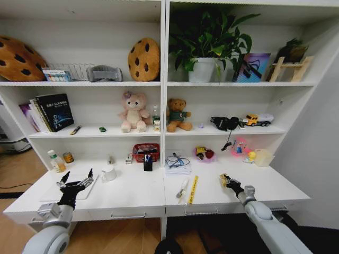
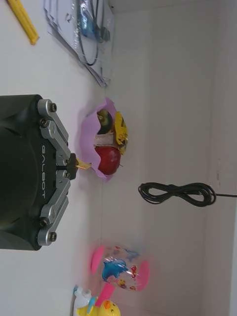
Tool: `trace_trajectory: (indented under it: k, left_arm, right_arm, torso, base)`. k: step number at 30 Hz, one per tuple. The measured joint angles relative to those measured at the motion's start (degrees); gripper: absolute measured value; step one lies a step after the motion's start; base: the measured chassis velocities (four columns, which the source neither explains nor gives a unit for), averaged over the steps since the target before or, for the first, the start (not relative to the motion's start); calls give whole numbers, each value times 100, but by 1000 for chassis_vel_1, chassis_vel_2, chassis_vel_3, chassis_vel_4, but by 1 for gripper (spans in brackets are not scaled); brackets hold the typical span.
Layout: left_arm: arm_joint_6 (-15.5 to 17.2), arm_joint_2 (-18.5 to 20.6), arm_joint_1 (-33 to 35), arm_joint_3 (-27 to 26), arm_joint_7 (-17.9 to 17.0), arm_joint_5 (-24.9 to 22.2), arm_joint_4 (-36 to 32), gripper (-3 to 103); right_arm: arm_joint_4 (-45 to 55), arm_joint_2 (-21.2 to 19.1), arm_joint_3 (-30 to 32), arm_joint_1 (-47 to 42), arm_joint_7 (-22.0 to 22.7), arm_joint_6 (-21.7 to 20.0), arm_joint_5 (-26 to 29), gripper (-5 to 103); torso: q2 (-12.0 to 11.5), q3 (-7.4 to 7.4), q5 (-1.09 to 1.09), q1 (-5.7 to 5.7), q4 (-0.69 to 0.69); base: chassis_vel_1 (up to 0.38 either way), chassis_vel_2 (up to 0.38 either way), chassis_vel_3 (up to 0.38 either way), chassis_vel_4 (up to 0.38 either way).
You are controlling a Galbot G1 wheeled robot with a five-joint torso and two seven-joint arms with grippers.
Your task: Organize the objects on the table.
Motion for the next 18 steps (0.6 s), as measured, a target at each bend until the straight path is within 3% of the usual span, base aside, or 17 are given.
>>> trace_trajectory:
  k: [8,18]
  left_arm:
    - [0,-4,21,21,0,21,1,100]
    - [-5,-49,50,27,2,80,9,100]
  right_arm:
    - [-222,37,-317,661,769,-23,117,0]
    - [-856,134,-960,1692,863,75,180,0]
  torso:
    - [0,0,0,0,2]
    - [0,0,0,0,4]
  base:
    - [0,0,0,0]
    - [0,0,0,0]
